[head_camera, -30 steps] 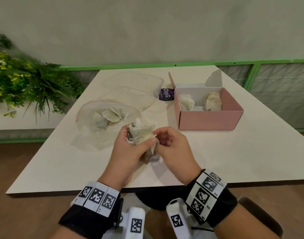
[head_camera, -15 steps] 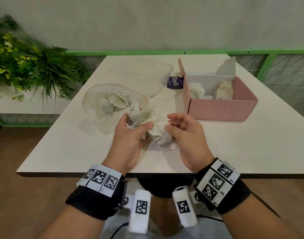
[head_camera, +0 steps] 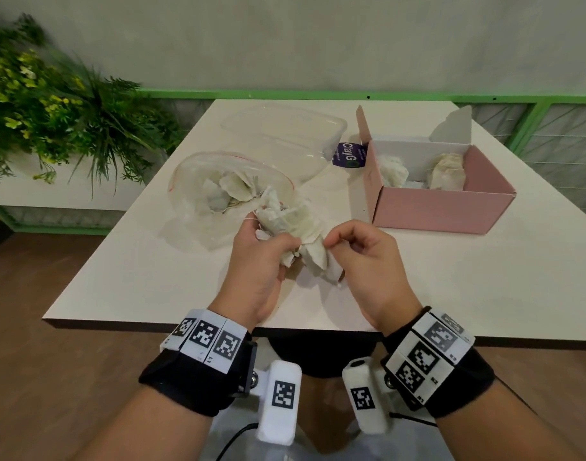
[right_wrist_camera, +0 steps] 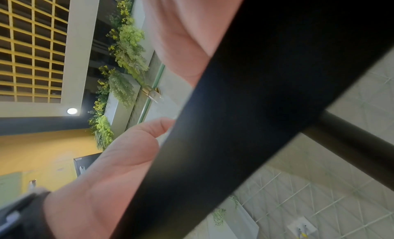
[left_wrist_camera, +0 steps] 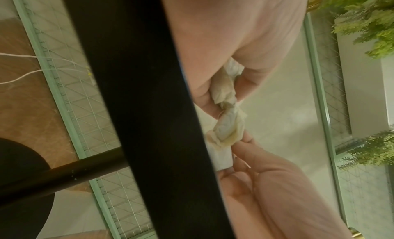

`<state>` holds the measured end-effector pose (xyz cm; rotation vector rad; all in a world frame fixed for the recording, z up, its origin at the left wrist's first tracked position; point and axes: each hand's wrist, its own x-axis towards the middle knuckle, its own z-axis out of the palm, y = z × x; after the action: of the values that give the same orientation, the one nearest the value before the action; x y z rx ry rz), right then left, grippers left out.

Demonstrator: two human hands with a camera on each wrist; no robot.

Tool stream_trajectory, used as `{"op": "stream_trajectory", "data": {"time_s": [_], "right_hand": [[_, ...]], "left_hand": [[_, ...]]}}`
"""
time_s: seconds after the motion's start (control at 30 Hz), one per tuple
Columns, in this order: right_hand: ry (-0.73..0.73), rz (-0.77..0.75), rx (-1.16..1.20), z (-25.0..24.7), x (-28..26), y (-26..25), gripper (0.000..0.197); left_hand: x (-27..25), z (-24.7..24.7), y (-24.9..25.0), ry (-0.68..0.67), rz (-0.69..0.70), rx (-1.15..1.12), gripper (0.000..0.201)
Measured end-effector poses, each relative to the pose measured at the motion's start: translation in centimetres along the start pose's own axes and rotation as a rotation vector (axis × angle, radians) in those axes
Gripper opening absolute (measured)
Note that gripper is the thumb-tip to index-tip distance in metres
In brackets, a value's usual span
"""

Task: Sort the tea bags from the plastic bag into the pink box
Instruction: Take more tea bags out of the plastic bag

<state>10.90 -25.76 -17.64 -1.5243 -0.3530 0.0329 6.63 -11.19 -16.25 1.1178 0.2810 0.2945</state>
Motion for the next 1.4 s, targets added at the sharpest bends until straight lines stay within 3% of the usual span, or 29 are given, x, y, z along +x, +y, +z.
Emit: {"op": "stream_trajectory", "data": {"time_s": [0.1, 0.2, 0.3, 0.4, 0.6, 0.83, 1.1, 1.23, 1.4], "right_hand": [[-0.001, 0.029, -0.026, 0.0, -0.2, -0.3, 0.027], [-0.024, 0.037, -0.028, 0.2, -0.2, -0.3, 0.007], [-0.036, 0.015, -0.140, 0.3, -0.2, 0.2, 0.025], [-0.021, 0.028, -0.049, 0.1, -0.1, 0.2, 0.014], [0.027, 0.087, 0.179, -0.3, 0.1, -0.4, 0.014], [0.121, 0.178, 0.285, -0.5, 0.6, 0.0, 0.018], [0.121, 0.152, 0.135, -0.3, 0.4, -0.4, 0.012], [0.204, 0.146, 0.110, -0.1, 0.3, -0.4, 0.011], [0.245, 0.032, 0.109, -0.3, 0.0, -0.7, 0.029]], "left_hand": [[-0.1, 0.1, 0.0, -0.008, 0.008, 0.019, 0.046], [-0.1, 0.1, 0.0, 0.007, 0.006, 0.017, 0.046], [-0.1, 0.0, 0.0, 0.010, 0.009, 0.018, 0.049], [-0.1, 0.0, 0.0, 0.011, 0.015, 0.012, 0.050], [0.0, 0.1, -0.1, 0.043, 0.024, -0.005, 0.048], [0.0, 0.2, 0.3, 0.062, -0.037, -0.109, 0.022], [-0.3, 0.3, 0.6, 0.039, -0.016, -0.124, 0.017], [-0.7, 0.7, 0.9, 0.049, -0.026, -0.127, 0.007], [-0.8, 0.8, 1.1, 0.068, -0.035, -0.148, 0.003]]}}
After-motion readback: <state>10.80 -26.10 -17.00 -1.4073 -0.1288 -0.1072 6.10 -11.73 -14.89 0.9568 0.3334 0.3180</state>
